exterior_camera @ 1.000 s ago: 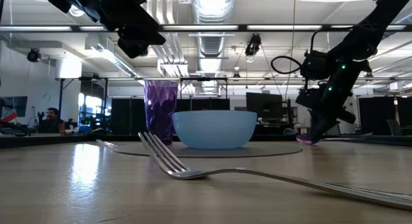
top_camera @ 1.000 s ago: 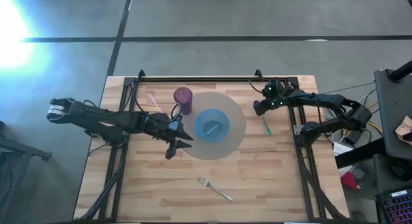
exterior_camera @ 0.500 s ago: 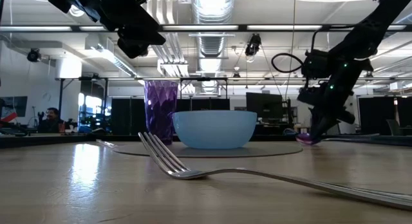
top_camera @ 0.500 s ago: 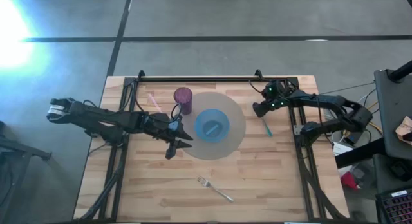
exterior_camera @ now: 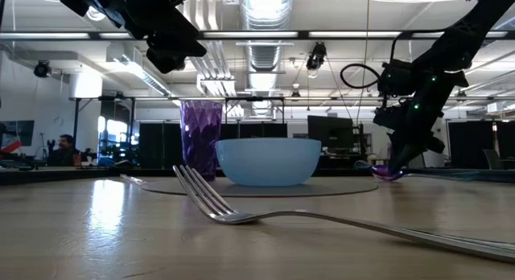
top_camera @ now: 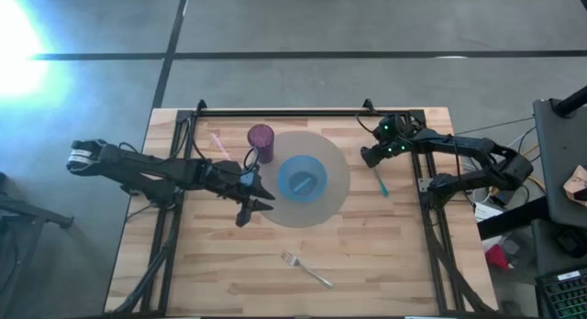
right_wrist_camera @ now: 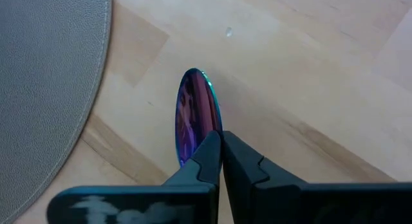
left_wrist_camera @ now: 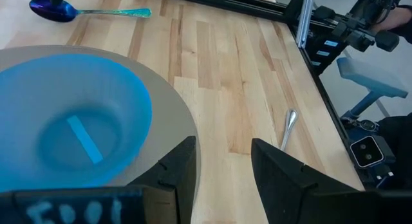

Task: Pick & Place Utensil
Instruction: Put the violet spoon into the blue bowl on the gray mat

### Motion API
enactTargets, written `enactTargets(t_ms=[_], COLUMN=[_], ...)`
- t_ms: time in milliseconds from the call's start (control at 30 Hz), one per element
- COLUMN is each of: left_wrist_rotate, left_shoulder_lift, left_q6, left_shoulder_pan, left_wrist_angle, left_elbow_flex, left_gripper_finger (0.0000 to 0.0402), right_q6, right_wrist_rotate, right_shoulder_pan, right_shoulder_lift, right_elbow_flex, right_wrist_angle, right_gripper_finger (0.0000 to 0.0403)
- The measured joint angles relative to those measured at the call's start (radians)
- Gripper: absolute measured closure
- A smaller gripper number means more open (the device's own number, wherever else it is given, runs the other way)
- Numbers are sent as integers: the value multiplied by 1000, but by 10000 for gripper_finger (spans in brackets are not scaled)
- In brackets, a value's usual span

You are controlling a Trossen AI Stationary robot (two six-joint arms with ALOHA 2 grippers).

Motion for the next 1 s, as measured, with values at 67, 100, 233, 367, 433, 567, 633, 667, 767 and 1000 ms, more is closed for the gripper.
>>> enactTargets(t_ms=[67,100,233,367,433,567,633,667,767,1000], left_wrist_rotate=[0,0,0,0,0,0,1,0,0,0], left_shoulder_lift=[0,0,0,0,0,0,0,0,0,0], left_q6=[0,0,0,0,0,0,0,0,0,0], left_shoulder_pan=[0,0,0,-1,-1,-1,-1,-1,-1,-1], left_wrist_angle=[0,0,0,0,0,0,0,0,0,0], left_elbow_flex=[0,0,0,0,0,0,0,0,0,0], left_gripper_finger=[262,262,262,262,262,262,262,262,262,262], right_q6=[-7,-8,-11,-11,-12,-14,-15,-15,-15,-15], right_wrist_rotate=[0,0,0,-3,-16,-25,-25,-26,-26,-27], right_shoulder_pan=[0,0,0,0,0,0,0,0,0,0], right_shoulder_lift=[-1,-1,-1,-1,-1,-8,-16,-21,-38,-78], right_elbow_flex=[0,0,1,1,1,1,1,1,1,1], right_wrist_angle=[-5,-9,-19,-20,-21,-25,-27,-29,-44,-69], right_gripper_finger=[396,396,396,396,395,395,395,395,395,395])
